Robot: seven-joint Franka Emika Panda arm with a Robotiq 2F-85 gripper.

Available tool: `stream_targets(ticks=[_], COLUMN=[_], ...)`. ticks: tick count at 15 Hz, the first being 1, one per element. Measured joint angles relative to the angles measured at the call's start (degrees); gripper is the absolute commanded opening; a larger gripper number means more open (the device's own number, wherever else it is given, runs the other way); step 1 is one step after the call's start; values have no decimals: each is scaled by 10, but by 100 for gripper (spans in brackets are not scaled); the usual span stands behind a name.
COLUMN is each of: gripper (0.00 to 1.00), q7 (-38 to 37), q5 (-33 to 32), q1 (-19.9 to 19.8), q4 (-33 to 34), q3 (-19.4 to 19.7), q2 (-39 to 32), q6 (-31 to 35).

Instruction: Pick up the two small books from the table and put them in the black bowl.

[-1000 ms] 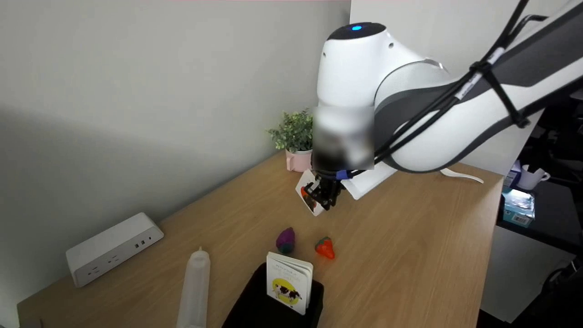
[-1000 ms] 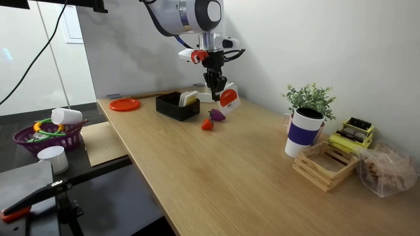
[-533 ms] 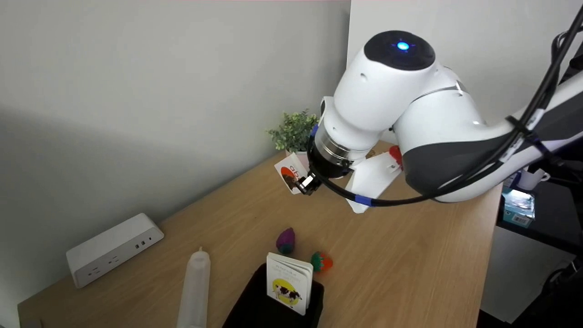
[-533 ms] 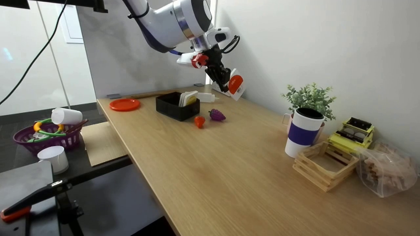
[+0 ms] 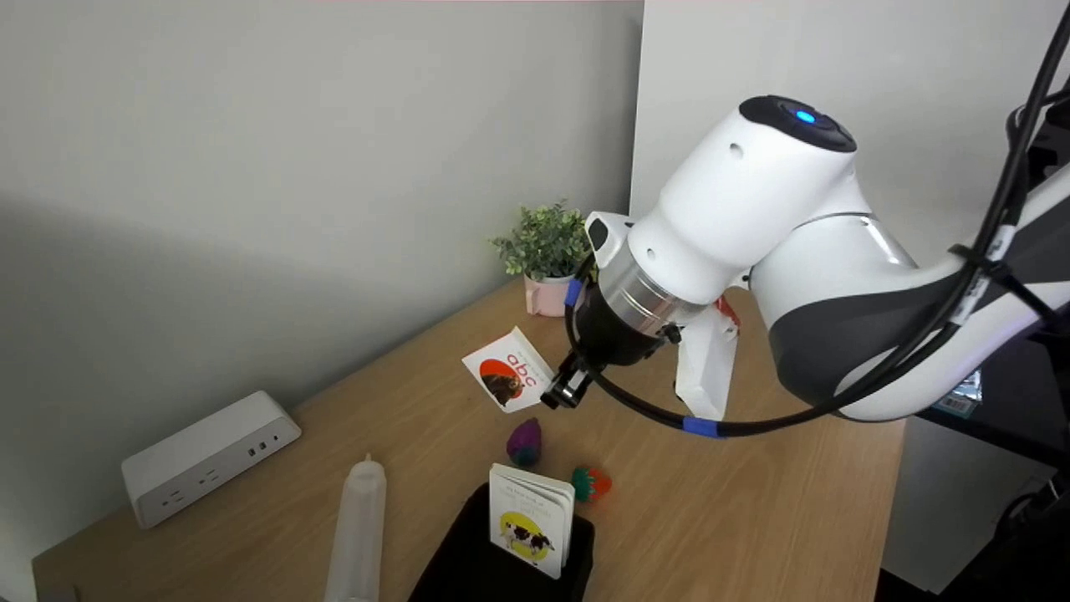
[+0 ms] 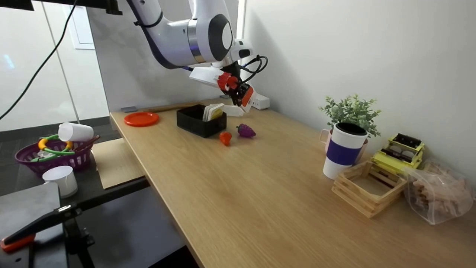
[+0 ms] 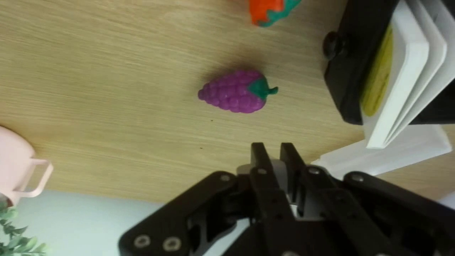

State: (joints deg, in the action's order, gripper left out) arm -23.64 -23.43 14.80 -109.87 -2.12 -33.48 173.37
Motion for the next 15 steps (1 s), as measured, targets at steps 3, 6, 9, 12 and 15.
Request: stream_targets(ticks=[3, 6, 9, 12, 15], gripper=[14, 3, 3, 3, 3], q7=[3, 3, 69, 155, 223], q5=[1, 1, 76, 123, 136], q1=[-7, -5, -10, -34, -52], q4=[-1, -1, -2, 14, 44], q3=[-7, -6, -17, -63, -104], q2=[-1, -1, -7, -24, -44], q6=[0, 0, 0, 7, 14])
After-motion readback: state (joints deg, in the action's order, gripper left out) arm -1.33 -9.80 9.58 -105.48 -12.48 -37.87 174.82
